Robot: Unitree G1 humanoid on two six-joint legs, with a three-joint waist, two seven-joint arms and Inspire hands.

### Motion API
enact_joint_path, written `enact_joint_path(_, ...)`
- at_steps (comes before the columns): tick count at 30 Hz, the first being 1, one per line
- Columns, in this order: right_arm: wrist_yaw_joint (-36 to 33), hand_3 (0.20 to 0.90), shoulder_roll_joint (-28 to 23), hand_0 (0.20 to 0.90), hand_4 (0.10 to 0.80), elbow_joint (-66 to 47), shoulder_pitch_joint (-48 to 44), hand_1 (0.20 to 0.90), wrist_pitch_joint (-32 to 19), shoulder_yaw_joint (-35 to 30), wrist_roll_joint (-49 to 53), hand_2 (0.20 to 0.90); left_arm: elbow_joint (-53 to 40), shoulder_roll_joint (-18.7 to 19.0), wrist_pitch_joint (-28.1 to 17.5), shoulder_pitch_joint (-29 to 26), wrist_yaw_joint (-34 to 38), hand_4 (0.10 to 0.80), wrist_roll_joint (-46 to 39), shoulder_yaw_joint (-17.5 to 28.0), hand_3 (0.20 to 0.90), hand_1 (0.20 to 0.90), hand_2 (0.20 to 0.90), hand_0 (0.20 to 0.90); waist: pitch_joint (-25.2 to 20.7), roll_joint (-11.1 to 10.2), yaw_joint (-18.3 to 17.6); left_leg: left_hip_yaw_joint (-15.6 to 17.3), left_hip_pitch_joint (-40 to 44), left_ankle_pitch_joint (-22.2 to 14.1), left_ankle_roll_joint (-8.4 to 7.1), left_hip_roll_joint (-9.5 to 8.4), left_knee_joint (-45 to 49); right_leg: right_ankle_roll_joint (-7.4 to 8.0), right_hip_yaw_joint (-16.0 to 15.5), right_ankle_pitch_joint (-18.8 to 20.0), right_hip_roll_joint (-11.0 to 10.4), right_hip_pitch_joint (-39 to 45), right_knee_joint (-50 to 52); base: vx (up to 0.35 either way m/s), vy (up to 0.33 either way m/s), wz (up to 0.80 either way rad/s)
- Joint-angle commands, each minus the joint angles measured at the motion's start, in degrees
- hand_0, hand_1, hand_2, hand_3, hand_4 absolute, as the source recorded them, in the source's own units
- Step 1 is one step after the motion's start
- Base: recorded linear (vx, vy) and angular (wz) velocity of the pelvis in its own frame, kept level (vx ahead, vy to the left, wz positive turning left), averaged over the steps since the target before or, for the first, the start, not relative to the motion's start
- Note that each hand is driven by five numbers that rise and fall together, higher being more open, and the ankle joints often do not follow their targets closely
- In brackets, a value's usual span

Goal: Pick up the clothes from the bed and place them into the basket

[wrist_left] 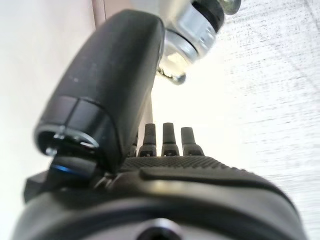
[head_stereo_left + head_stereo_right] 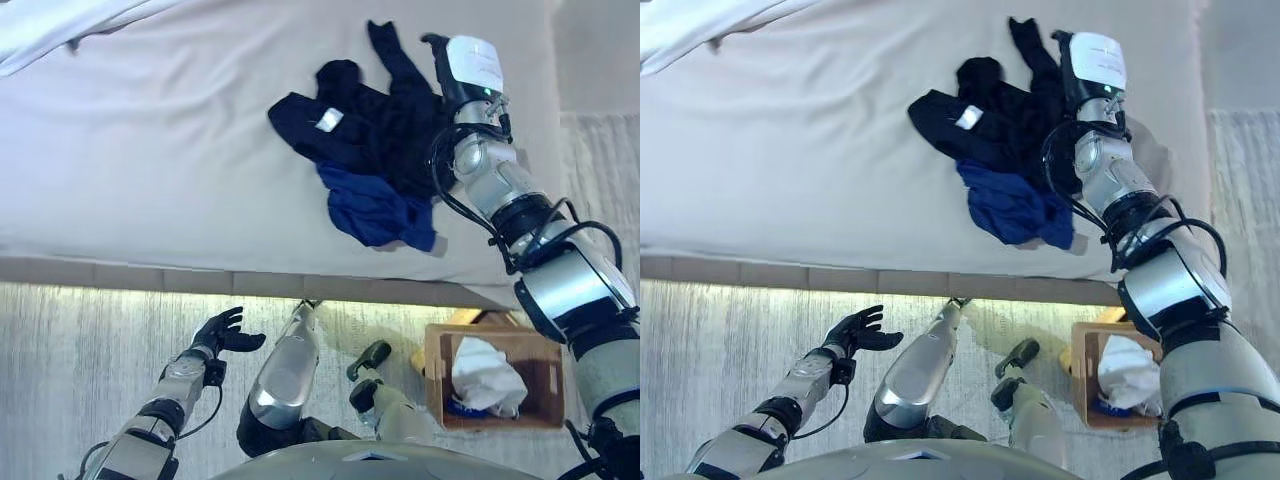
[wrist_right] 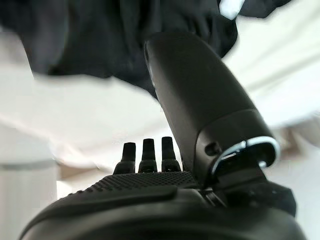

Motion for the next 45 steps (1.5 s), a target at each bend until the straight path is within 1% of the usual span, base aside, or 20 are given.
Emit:
enact_joint_path(1, 2.23, 0.900, -2.28, 0.900, 0.800, 0.09, -5.92, 0.900, 3.63, -0.02, 3.17, 0.900, -0.19, 3.00, -2.08, 3.34, -1.26, 0.800, -1.47, -0.11, 0.900, 0.900, 0.900, 0.900, 1.94, -2.57, 0.82, 2.86, -3.10, -6.94, 5.13, -0.93, 6.19, -1.42, 2.08, -1.26, -2.43, -0.85, 8.06, 0.019, 0.004, 0.36)
enact_joint_path(5, 5.70, 0.900, -2.40, 0.900, 0.800, 4.21, -7.42, 0.900, 7.46, -0.86, 9.25, 0.900, -2.56, 3.34, -3.06, 4.10, -1.82, 0.800, -2.35, 0.45, 0.900, 0.900, 0.900, 0.900, 3.13, -2.38, 2.28, 1.86, -6.54, -5.54, 5.02, -0.73, 5.84, -0.87, 1.01, -1.24, -2.98, -4.15, 9.79, 0.009, 0.000, 0.18)
enact_joint_path(9, 6.08, 0.900, -3.21, 0.900, 0.800, 6.05, -8.52, 0.900, 8.92, -1.46, 10.49, 0.900, -5.06, 3.25, -4.54, 5.54, -1.60, 0.800, -2.43, -0.14, 0.900, 0.900, 0.900, 0.900, 3.13, -1.95, 2.74, 1.45, -9.89, -4.30, 4.92, -0.20, 5.37, -0.24, 0.12, -1.14, -3.68, -8.10, 12.17, -0.015, -0.003, 0.14)
enact_joint_path(13, 4.75, 0.900, -3.70, 0.900, 0.800, 7.20, -10.20, 0.900, 9.45, -0.71, 11.66, 0.900, -6.25, 2.87, -5.59, 6.92, -0.84, 0.800, -3.60, -0.70, 0.900, 0.900, 0.900, 0.900, 3.13, -1.41, 2.83, 1.13, -11.84, -4.02, 5.03, -0.34, 5.77, -0.14, -0.02, -1.65, -3.94, -10.61, 13.65, -0.035, 0.036, 0.02)
enact_joint_path(14, 3.48, 0.746, -3.69, 0.768, 0.646, 7.20, -10.74, 0.768, 9.55, -0.71, 12.29, 0.768, -6.90, 2.64, -5.82, 7.52, -0.62, 0.800, -3.57, -1.17, 0.900, 0.900, 0.900, 0.900, 3.13, -1.05, 2.70, 1.09, -13.01, -4.07, 5.06, -0.22, 6.16, -0.24, -0.20, -1.85, -3.89, -12.06, 14.22, -0.059, 0.044, 0.00)
enact_joint_path(15, 0.83, 0.200, -3.33, 0.300, 0.100, 7.09, -10.65, 0.300, 7.59, -0.60, 13.66, 0.300, -7.22, 2.57, -5.89, 8.13, -0.40, 0.800, -3.54, -1.56, 0.900, 0.900, 0.900, 0.900, 3.13, -0.92, 2.54, 1.11, -13.68, -4.15, 5.11, -0.18, 6.63, -0.22, -0.03, -2.00, -3.64, -13.04, 14.75, -0.066, 0.044, 0.01)
enact_joint_path(19, -7.40, 0.200, -2.95, 0.300, 0.100, 4.71, -10.97, 0.300, 0.57, -1.37, 15.22, 0.300, -6.76, 2.65, -5.62, 7.96, 0.62, 0.800, -3.01, -1.78, 0.900, 0.900, 0.900, 0.900, 3.13, -1.73, 1.42, 1.33, -12.93, -5.32, 5.21, 0.29, 6.61, 0.03, 0.89, -1.06, -3.00, -13.66, 14.70, -0.006, -0.019, -0.02)
enact_joint_path(23, -16.72, 0.200, -3.68, 0.300, 0.100, -3.03, -11.25, 0.300, -5.22, -2.20, 14.29, 0.300, -5.74, 2.81, -6.09, 7.49, 1.60, 0.800, -3.18, -1.61, 0.900, 0.900, 0.900, 0.900, 3.13, -3.11, -0.56, 2.66, -8.98, -6.16, 5.05, 1.31, 4.77, 0.34, 2.51, -0.71, -1.80, -11.09, 12.32, -0.029, -0.035, -0.17)
enact_joint_path(25, -21.14, 0.200, -5.45, 0.300, 0.100, -9.09, -11.60, 0.300, -6.05, -2.57, 12.88, 0.300, -5.23, 2.96, -6.11, 7.30, 2.04, 0.800, -2.53, -1.18, 0.900, 0.900, 0.900, 0.900, 3.13, -3.85, -1.71, 3.67, -5.75, -6.61, 4.94, 1.74, 3.25, 0.41, 3.47, -0.68, -1.10, -8.86, 10.47, -0.084, -0.016, -0.43)
enact_joint_path(26, -22.24, 0.200, -6.57, 0.300, 0.100, -12.42, -11.76, 0.300, -5.61, -3.10, 11.91, 0.300, -5.08, 3.20, -5.96, 7.18, 2.15, 0.800, -2.09, -0.87, 0.900, 0.900, 0.900, 0.900, 3.13, -4.22, -2.41, 4.24, -5.08, -5.14, 5.02, 1.60, 2.73, 0.19, 3.40, 1.06, -0.92, -8.07, 8.84, -0.108, 0.007, -0.34)
enact_joint_path(27, -22.54, 0.200, -7.59, 0.300, 0.100, -14.59, -11.74, 0.300, -5.62, -3.49, 11.24, 0.300, -4.80, 3.31, -5.49, 7.19, 2.35, 0.800, -1.74, -0.56, 0.900, 0.900, 0.900, 0.900, 3.13, -4.63, -2.98, 4.86, -2.88, -5.43, 4.98, 1.72, 2.01, 0.26, 4.09, 0.96, -0.61, -6.39, 7.85, -0.047, 0.005, -0.41)
enact_joint_path(29, -23.55, 0.200, -10.56, 0.300, 0.100, -19.60, -10.68, 0.300, -6.46, -4.87, 11.64, 0.300, -4.09, 3.74, -4.48, 7.93, 2.59, 0.800, -0.09, -0.18, 0.900, 0.900, 0.900, 0.900, 0.96, -5.84, -4.60, 6.67, 1.86, -5.95, 4.88, 2.30, -0.32, 0.56, 5.60, 0.93, 0.46, -2.23, 4.54, 0.105, -0.047, -0.46)
enact_joint_path(33, -21.63, 0.200, -16.01, 0.300, 0.100, -27.11, -7.15, 0.300, -6.93, -8.84, 12.65, 0.300, -1.60, 4.14, -2.81, 9.00, 1.47, 0.800, 4.85, -1.32, 0.900, 0.900, 0.900, 0.900, -6.17, -6.89, -8.48, 8.96, 7.81, -5.78, 4.79, 2.92, -4.24, 1.02, 8.06, 1.82, 1.44, 2.30, 0.70, 0.160, -0.042, -0.34)
enact_joint_path(35, -21.96, 0.200, -17.75, 0.300, 0.100, -29.25, -6.40, 0.300, -6.32, -9.61, 14.13, 0.300, -0.73, 4.34, -2.85, 9.00, 1.02, 0.800, 6.26, -2.23, 0.900, 0.900, 0.900, 0.900, -8.24, -6.96, -9.80, 9.61, 9.36, -5.72, 4.88, 2.95, -5.14, 1.21, 8.97, 2.22, 1.57, 3.26, -0.11, 0.099, -0.020, -0.36)
enact_joint_path(36, -20.55, 0.200, -19.46, 0.300, 0.100, -31.49, -5.15, 0.300, -5.92, -10.97, 16.14, 0.300, 0.01, 4.08, -2.29, 9.02, 0.23, 0.800, 7.61, -2.36, 0.900, 0.900, 0.900, 0.900, -10.32, -6.67, -11.30, 10.59, 11.57, -6.22, 4.97, 3.12, -5.85, 1.33, 10.21, 2.09, 1.84, 4.24, -0.36, 0.063, 0.007, -0.37)
enact_joint_path(37, -20.72, 0.200, -19.63, 0.300, 0.100, -31.68, -5.00, 0.300, -5.94, -11.13, 16.35, 0.300, 0.06, 4.07, -2.33, 8.97, 0.28, 0.800, 7.66, -2.38, 0.900, 0.900, 0.900, 0.900, -10.55, -6.72, -11.45, 10.61, 11.44, -6.02, 5.03, 3.02, -5.86, 1.38, 10.25, 2.33, 1.78, 4.13, -0.52, 0.117, 0.036, -0.43)
enact_joint_path(38, -19.68, 0.200, -21.13, 0.300, 0.100, -34.24, -3.19, 0.300, -5.99, -13.30, 16.46, 0.300, 0.94, 3.45, -2.04, 8.85, -0.05, 0.800, 8.43, -3.27, 0.900, 0.900, 0.900, 0.900, -12.88, -6.32, -13.41, 11.93, 13.46, -6.64, 5.28, 2.97, -6.08, 1.44, 11.22, 2.40, 1.86, 5.02, -0.76, 0.088, 0.040, -0.43)
enact_joint_path(42, -16.78, 0.200, -23.30, 0.300, 0.100, -38.43, 0.93, 0.300, -6.81, -17.15, 17.88, 0.300, 2.23, 1.58, -0.38, 8.01, -0.28, 0.800, 10.78, -4.30, 0.900, 0.900, 0.900, 0.900, -16.81, -5.48, -16.63, 14.16, 16.96, -8.02, 5.58, 2.70, -6.17, 1.05, 13.04, 2.37, 2.04, 6.72, -1.22, 0.091, 0.024, -0.52)
enact_joint_path(44, -9.89, 0.200, -23.26, 0.300, 0.100, -39.12, 3.95, 0.300, -6.50, -18.42, 19.26, 0.300, 2.70, 0.68, 0.98, 6.77, -0.87, 0.800, 12.75, -4.56, 0.900, 0.900, 0.900, 0.900, -18.31, -5.17, -17.96, 14.90, 18.20, -8.48, 5.60, 2.37, -6.12, 1.00, 14.02, 2.75, 2.03, 7.20, -1.22, 0.064, 0.005, -0.28)
enact_joint_path(45, -4.27, 0.200, -22.93, 0.300, 0.100, -38.89, 5.76, 0.300, -6.76, -18.38, 21.09, 0.300, 2.54, 0.42, 1.47, 6.24, -1.08, 0.800, 13.24, -4.67, 0.900, 0.900, 0.900, 0.900, -18.60, -5.04, -18.36, 15.26, 18.64, -8.63, 5.56, 2.37, -6.06, 0.88, 14.25, 2.63, 2.03, 7.50, -1.32, 0.035, -0.012, -0.25)
